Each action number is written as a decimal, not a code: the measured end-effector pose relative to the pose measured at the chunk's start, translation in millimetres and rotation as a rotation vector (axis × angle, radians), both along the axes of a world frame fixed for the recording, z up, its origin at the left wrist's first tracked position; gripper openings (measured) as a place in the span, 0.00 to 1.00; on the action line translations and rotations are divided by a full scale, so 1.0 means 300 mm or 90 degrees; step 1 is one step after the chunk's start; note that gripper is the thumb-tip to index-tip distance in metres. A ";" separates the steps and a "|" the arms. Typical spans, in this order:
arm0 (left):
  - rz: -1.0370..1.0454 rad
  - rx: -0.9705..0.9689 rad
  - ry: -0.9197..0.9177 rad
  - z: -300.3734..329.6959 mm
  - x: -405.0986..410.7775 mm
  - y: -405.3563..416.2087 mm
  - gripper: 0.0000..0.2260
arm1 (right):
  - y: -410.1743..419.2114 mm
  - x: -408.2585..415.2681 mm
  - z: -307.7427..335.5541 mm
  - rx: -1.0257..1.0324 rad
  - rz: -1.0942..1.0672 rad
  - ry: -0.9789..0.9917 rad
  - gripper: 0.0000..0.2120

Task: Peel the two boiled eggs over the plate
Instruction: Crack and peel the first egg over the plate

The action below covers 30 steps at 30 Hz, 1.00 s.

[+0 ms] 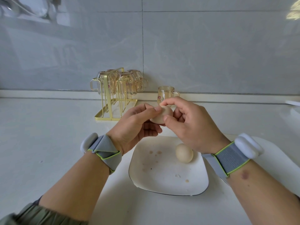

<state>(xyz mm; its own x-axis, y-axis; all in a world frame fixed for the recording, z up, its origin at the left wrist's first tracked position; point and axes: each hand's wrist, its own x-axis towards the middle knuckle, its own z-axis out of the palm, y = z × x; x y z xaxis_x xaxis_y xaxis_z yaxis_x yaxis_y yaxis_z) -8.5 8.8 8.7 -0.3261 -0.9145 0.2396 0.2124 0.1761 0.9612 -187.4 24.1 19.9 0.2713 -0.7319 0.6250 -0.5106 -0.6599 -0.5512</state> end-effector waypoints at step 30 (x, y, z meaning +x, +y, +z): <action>-0.016 0.010 0.032 0.000 0.005 -0.002 0.10 | 0.001 -0.004 0.008 0.032 0.042 -0.052 0.10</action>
<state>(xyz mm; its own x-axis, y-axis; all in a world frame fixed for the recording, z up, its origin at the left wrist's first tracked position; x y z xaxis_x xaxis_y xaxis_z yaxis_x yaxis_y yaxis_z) -6.9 8.1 8.7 -0.3373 -0.9097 0.2421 0.2646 0.1552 0.9518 -188.6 24.4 22.3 0.2688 -0.7451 0.6104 -0.4191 -0.6610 -0.6224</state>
